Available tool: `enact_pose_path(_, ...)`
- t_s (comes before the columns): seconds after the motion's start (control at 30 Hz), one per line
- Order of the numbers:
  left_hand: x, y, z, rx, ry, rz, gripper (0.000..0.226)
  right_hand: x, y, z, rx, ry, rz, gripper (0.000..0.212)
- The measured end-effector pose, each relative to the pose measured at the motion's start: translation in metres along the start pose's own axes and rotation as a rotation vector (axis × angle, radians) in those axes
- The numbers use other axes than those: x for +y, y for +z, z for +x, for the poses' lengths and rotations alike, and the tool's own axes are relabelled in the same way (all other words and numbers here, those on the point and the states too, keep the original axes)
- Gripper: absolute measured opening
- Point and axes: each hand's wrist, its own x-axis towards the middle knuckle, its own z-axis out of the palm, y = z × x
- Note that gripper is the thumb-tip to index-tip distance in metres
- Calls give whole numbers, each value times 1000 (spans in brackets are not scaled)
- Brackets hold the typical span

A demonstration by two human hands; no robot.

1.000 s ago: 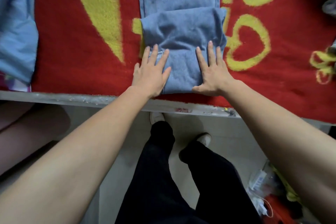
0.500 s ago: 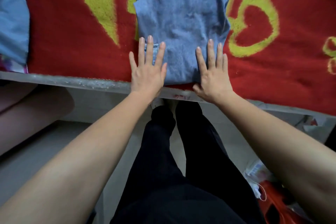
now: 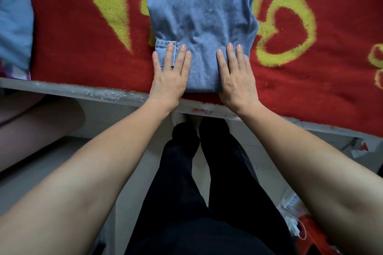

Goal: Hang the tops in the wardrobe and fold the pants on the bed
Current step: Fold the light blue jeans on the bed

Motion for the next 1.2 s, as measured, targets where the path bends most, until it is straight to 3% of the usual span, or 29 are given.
enact_pose_path(0.13,-5,-18,-1,-68,0,-124,94,2,-20,-1,-47,14,109,91)
enact_pose_path(0.3,-15,-51,-19,-156,21,-218,100,3,-60,-17,10,24,217,76)
enact_pose_path(0.4,-14,-73,-42,-179,45,-314,86,3,-86,-36,-106,15,200,68)
enact_pose_path(0.57,-26,-118,-68,-364,69,-476,70,4,-138,-57,-349,-53,143,53)
enact_pose_path(0.67,-54,-148,-55,-391,83,-628,40,12,-177,-39,-421,-55,204,43)
enact_pose_path(0.73,-80,-163,-36,-360,36,-789,45,23,-201,-13,-374,6,363,51)
enact_pose_path(0.83,-113,-169,-3,-212,-163,-1100,62,34,-222,33,-185,108,595,81)
enact_pose_path(0.93,-127,-150,30,68,-414,-1130,66,38,-211,73,9,246,743,79)
enact_pose_path(1.0,-122,-132,44,77,-418,-1096,60,39,-190,88,-33,283,677,62)
enact_pose_path(1.07,-108,-112,51,-40,-345,-1008,57,38,-163,90,-156,259,483,48)
enact_pose_path(1.13,-94,-93,52,-98,-314,-916,59,34,-139,86,-185,200,351,59)
enact_pose_path(1.2,-80,-77,51,-69,-329,-845,62,29,-121,83,-61,93,168,75)
